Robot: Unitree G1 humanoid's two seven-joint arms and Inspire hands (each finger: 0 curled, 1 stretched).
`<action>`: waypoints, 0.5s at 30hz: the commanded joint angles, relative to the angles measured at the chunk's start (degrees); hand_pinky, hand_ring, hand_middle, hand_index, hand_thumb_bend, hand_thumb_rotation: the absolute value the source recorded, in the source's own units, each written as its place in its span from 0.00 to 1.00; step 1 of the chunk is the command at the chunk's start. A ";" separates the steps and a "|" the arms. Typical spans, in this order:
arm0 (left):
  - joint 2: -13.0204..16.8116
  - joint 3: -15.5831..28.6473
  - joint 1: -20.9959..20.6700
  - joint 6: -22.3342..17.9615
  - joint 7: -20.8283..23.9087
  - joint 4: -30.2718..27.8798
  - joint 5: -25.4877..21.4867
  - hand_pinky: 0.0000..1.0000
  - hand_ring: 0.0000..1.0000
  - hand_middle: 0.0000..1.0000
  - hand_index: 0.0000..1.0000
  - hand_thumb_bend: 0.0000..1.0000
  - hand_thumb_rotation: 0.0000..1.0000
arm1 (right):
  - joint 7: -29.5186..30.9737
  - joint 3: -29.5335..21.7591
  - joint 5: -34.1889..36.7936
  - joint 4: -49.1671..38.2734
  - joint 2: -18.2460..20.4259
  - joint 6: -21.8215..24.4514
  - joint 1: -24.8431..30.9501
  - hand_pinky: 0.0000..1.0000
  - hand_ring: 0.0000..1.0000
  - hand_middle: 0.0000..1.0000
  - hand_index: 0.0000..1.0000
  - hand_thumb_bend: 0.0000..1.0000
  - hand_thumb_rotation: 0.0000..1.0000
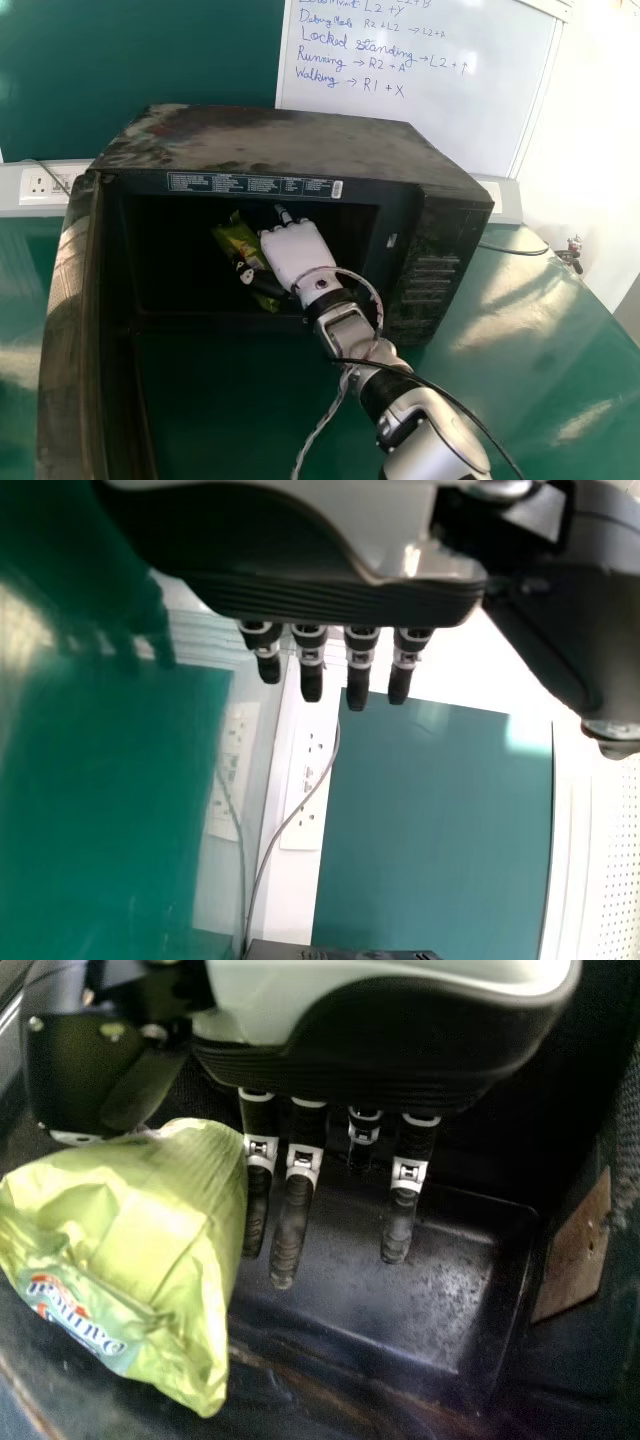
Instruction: Put biscuit inside oven
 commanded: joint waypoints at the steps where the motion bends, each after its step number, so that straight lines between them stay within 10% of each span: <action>1: -1.21 -0.58 0.58 0.70 0.42 1.36 0.38 0.00 0.66 0.75 0.91 0.18 0.79 | -0.32 0.22 0.81 0.31 0.17 0.05 -1.92 0.53 0.52 0.45 0.54 0.52 0.00; 15: -1.28 -0.75 0.86 1.04 0.89 0.86 0.51 0.00 0.68 0.75 0.92 0.22 0.76 | -1.05 0.70 1.14 0.55 0.27 0.13 -1.25 0.55 0.54 0.46 0.54 0.52 0.00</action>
